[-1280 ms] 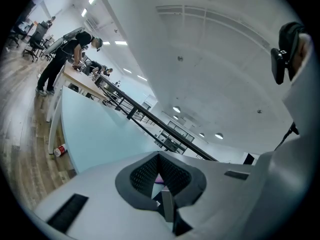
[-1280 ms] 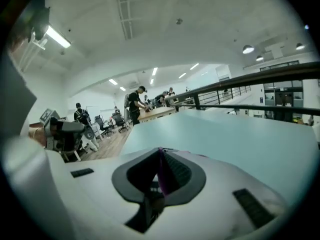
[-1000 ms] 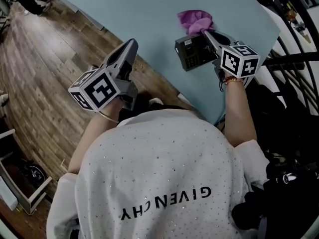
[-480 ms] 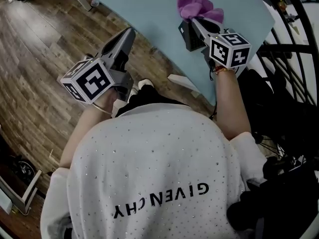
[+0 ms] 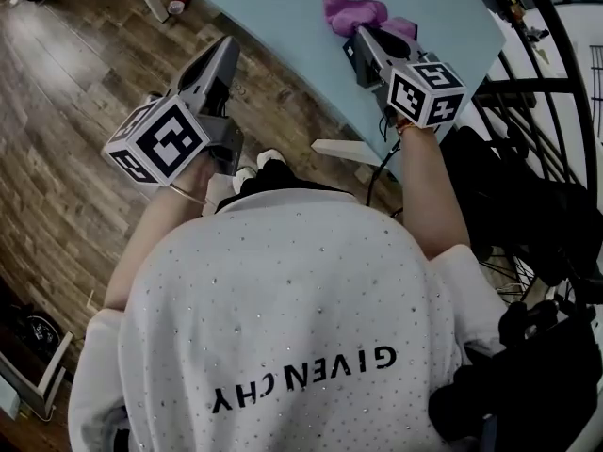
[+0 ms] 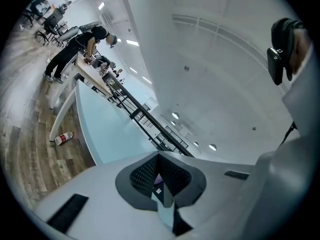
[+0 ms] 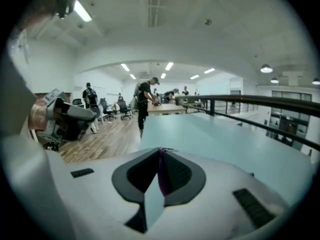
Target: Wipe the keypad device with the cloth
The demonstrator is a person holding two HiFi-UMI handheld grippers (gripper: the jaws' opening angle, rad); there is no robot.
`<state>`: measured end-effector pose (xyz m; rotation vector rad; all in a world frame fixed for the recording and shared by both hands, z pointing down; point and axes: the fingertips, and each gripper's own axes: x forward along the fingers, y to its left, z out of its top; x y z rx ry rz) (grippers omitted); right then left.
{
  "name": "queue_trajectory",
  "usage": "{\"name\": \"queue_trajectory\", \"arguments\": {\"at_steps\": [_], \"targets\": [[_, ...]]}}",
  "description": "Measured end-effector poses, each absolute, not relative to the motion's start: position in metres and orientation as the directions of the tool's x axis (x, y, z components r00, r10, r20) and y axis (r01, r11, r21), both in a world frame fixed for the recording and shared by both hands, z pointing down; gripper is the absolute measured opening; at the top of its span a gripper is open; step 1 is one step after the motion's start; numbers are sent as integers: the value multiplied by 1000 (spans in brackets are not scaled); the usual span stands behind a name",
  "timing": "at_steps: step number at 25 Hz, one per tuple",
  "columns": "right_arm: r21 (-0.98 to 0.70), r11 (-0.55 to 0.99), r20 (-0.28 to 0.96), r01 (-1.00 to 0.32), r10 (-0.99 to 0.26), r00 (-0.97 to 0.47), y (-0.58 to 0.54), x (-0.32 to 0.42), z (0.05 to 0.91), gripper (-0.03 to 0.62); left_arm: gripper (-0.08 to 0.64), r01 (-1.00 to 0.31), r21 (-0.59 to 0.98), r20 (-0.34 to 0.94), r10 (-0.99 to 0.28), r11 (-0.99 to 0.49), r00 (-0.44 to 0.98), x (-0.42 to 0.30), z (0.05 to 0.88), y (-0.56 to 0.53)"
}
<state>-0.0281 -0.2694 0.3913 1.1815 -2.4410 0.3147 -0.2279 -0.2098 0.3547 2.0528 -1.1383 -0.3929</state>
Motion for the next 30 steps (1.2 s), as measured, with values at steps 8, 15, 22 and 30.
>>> {"name": "queue_trajectory", "arguments": {"at_steps": [8, 15, 22, 30], "targets": [[63, 642, 509, -764, -679, -529, -238, -26, 422, 25, 0, -549, 750, 41, -803, -368, 595, -222, 351, -189], [-50, 450, 527, -892, -746, -406, -244, 12, 453, 25, 0, -542, 761, 4, -833, -357, 554, -243, 341, -187], [-98, 422, 565, -901, -722, -399, -221, 24, 484, 25, 0, -556, 753, 3, -843, -352, 538, -240, 336, -178], [-244, 307, 580, -920, -714, -393, -190, 33, 514, 25, 0, -576, 724, 1, -834, -380, 552, -230, 321, -178]]}}
